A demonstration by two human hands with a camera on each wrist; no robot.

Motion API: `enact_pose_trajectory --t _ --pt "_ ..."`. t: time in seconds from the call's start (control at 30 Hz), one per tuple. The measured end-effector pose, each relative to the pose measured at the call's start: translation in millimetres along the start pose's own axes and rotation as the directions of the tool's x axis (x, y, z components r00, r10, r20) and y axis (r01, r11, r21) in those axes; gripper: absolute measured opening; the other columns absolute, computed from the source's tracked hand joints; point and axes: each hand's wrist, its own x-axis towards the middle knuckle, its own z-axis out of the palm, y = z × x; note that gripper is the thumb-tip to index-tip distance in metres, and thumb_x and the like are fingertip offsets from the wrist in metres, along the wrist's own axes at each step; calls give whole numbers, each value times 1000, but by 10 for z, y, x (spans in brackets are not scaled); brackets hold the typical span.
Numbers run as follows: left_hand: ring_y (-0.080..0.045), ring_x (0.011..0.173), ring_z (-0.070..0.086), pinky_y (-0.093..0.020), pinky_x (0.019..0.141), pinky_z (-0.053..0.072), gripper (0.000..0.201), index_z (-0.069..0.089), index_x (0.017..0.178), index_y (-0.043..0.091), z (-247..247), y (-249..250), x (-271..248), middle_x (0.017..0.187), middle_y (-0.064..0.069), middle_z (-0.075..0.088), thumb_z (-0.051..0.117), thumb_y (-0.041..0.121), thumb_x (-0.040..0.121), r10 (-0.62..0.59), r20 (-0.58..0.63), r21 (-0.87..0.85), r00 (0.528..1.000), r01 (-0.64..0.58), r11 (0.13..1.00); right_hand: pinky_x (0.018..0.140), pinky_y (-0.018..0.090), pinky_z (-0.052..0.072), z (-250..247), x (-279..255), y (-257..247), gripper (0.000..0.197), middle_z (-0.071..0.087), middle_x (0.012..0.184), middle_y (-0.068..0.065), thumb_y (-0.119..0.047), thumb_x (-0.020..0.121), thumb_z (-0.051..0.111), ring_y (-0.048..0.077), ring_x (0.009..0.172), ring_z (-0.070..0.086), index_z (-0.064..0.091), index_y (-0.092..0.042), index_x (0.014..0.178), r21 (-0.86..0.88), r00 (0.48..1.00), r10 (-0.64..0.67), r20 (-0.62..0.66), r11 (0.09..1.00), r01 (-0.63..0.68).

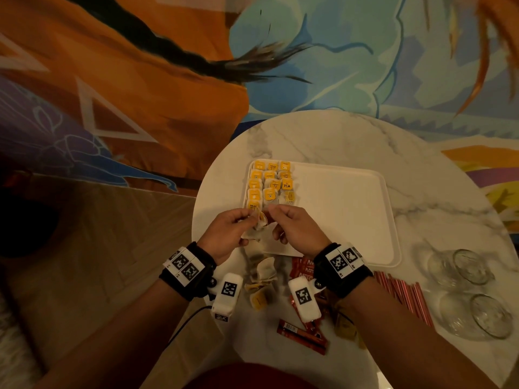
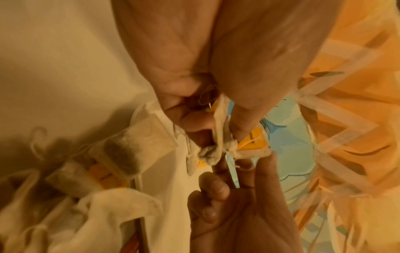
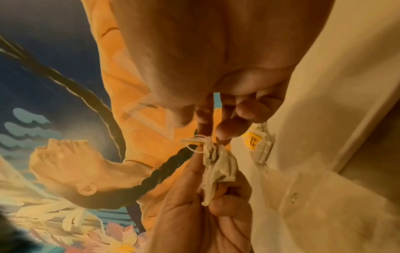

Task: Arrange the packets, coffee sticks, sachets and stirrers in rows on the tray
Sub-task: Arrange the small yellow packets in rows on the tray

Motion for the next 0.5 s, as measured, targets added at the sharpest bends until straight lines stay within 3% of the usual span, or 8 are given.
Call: enact_pose_trajectory --t 0.07,0.17,0.27,0.33,0.4,0.5 --pt "-12 76 61 -26 60 42 12 74 97 16 5 6 7 90 -2 70 62 20 98 4 -14 -9 1000 -4 1000 53 20 43 -2 -26 8 26 70 85 -5 -31 100 59 8 60 57 72 -8 105 6 1000 -31 -1 999 31" --pt "-11 78 61 -27 64 43 13 72 97 16 19 -5 11 92 -4 68 60 22 99 6 -2 -6 1000 -6 1000 54 14 44 7 -46 58 13 65 78 -3 -15 95 67 1 59 57 71 -4 99 -24 993 -116 4 993 116" --pt "-11 77 62 -27 65 45 18 72 101 17 33 -13 8 95 -3 70 56 24 102 -1 28 -28 1000 2 1000 54 19 43 -13 -30 87 13 62 68 -4 -16 96 66 12 58 55 73 -19 85 8 994 -102 -36 995 103" --pt "-8 75 61 -25 64 46 17 72 104 17 38 -17 0 93 1 70 56 21 102 6 46 -8 999 -5 1000 53 25 42 -32 -17 89 21 60 66 6 -20 96 66 21 61 54 71 -28 77 34 996 -66 -68 997 68" --pt "-4 73 61 -24 63 48 15 72 104 17 46 -8 -12 88 7 70 57 17 101 17 50 30 999 -18 999 53 28 42 -50 -10 81 21 61 67 11 -19 96 64 25 63 55 70 -27 78 61 996 -58 -69 996 62" --pt "-6 77 62 -25 65 49 13 73 102 19 49 5 -1 90 7 71 60 19 99 39 15 47 999 -40 998 54 25 44 -60 -10 65 9 64 69 6 -17 96 65 22 64 56 71 -18 90 88 996 -80 -26 993 82"
